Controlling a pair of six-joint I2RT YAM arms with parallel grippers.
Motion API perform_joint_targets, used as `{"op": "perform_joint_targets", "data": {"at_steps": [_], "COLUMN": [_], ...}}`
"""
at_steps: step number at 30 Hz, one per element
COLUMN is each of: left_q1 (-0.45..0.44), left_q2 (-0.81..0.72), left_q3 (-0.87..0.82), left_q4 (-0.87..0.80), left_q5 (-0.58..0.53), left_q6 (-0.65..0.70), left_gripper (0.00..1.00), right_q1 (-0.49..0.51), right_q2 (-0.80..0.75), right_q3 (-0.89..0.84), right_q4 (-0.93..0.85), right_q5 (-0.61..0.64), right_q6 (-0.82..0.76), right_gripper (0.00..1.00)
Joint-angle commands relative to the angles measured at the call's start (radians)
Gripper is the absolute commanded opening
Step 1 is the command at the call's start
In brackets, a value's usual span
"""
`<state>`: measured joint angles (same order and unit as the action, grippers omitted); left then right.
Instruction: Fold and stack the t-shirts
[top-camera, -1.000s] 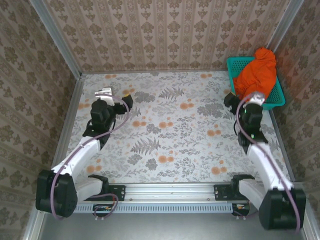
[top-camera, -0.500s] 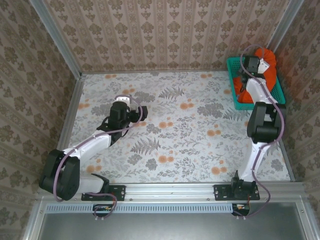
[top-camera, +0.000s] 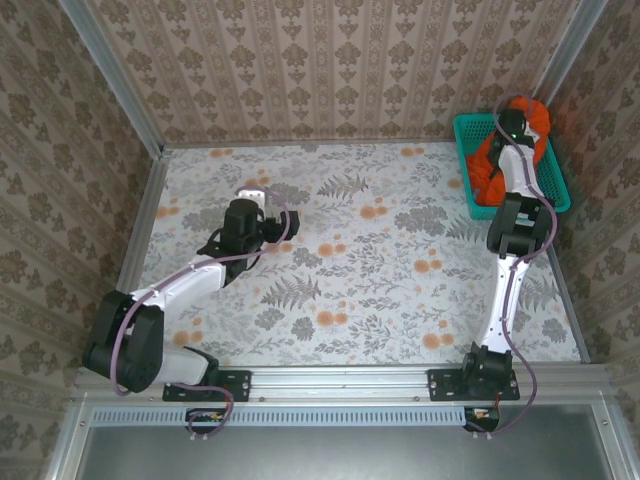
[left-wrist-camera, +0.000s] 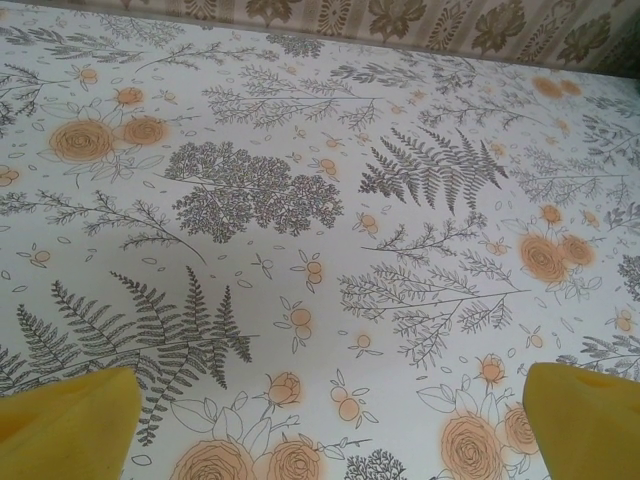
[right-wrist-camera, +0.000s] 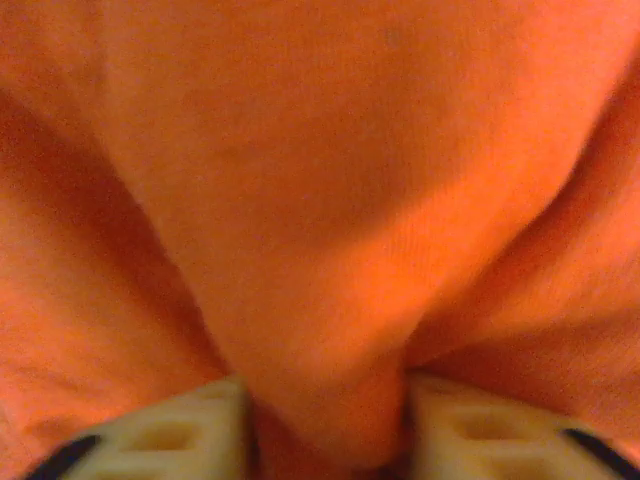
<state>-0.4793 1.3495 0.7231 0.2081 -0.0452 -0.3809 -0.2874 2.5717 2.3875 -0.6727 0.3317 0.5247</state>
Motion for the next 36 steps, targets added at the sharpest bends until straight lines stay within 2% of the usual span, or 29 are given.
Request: {"op": "perform_joint_targets", "data": {"at_steps": [1,2,4,9,13,19,23,25,27,31,33,36], "left_q1": [-0.003,-0.003,-0.004,-0.004,-0.004,-0.012,-0.032,-0.041,-0.049,-0.06,-0.065,-0.067], "left_q2": [0.0,-0.001,-0.006,-0.023,-0.027,-0.049,-0.085,-0.111,-0.138,-0.207,-0.248,-0.301], "left_q3": [0.019,0.019,0.021,0.016,0.018,0.006,0.004,0.003,-0.001,0.001,0.005,0.007], "left_q4": [0.001,0.003,0.003,0.014,0.02,0.054,0.066,0.065,0.063,-0.003,-0.065,-0.17], "left_q5": [0.001,0.008,0.014,0.033,0.052,0.116,0.14,0.139,0.126,0.019,-0.064,-0.194], "left_q6": [0.026,0.027,0.029,0.019,0.009,0.002,0.012,0.014,0.009,-0.031,-0.064,-0.13], "left_gripper": [0.98,0.97,0.95,0.93,0.93,0.94,0.96,0.96,0.97,0.98,0.98,0.98], "right_q1": [0.0,0.005,0.016,0.074,0.161,0.312,0.418,0.475,0.523,0.569,0.583,0.595], "right_q2": [0.011,-0.011,-0.088,-0.417,-0.608,-0.834,-0.98,-1.049,-1.102,-1.124,-1.146,-1.171], "right_q3": [0.044,0.03,-0.042,-0.402,-0.571,-0.687,-0.698,-0.7,-0.669,-0.584,-0.655,-0.817], "right_q4": [-0.06,-0.047,0.012,0.302,0.424,0.586,0.64,0.64,0.565,0.309,0.295,0.304], "right_q5": [-0.112,-0.115,-0.126,-0.115,-0.06,0.126,0.146,0.103,0.012,-0.195,-0.289,-0.332], "right_q6": [0.0,-0.008,-0.024,-0.036,-0.089,-0.304,-0.425,-0.453,-0.441,-0.283,-0.223,-0.114], "right_gripper": [0.18,0.1,0.0,0.0,0.0,0.0,0.0,0.0,0.0,0.0,0.07,0.15]}}
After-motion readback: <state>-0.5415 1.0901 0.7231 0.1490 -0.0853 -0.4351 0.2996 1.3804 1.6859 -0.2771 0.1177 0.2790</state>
